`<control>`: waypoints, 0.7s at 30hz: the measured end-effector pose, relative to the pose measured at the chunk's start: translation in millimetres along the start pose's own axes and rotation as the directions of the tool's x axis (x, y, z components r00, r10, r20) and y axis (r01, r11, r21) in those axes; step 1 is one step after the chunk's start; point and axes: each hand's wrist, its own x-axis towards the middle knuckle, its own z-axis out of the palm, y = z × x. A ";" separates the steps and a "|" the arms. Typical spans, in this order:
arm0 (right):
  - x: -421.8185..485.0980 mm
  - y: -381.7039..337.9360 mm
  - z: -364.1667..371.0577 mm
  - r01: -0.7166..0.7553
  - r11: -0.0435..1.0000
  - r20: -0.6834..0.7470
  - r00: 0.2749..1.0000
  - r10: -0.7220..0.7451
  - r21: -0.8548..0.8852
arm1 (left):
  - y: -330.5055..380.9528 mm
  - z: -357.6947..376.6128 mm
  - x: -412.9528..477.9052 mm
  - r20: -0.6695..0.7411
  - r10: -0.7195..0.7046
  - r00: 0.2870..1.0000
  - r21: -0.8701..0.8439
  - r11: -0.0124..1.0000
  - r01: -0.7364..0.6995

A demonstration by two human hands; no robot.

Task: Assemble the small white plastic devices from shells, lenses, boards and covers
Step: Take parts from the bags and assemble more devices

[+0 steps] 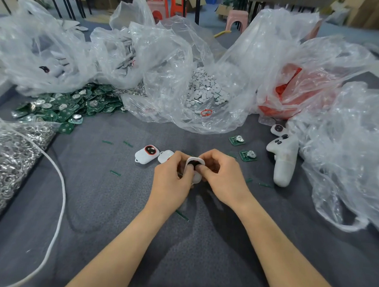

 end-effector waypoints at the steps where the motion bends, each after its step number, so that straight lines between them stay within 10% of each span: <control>1: -0.5 -0.3 -0.6 0.010 1.000 0.003 1.000 -0.010 -0.001 | 0.5 -0.2 -0.5 -0.002 0.000 1.000 -0.008 1.000 0.000; 17: 57.7 -50.9 -49.2 0.048 0.998 0.019 0.999 -0.049 0.047 | -3.4 2.6 2.8 0.078 0.064 0.995 -0.059 0.996 -0.060; 21: 140.3 -59.8 -35.4 0.091 0.930 -0.125 0.982 -0.144 -0.356 | -4.2 1.4 2.1 0.068 0.176 0.982 0.004 0.984 -0.177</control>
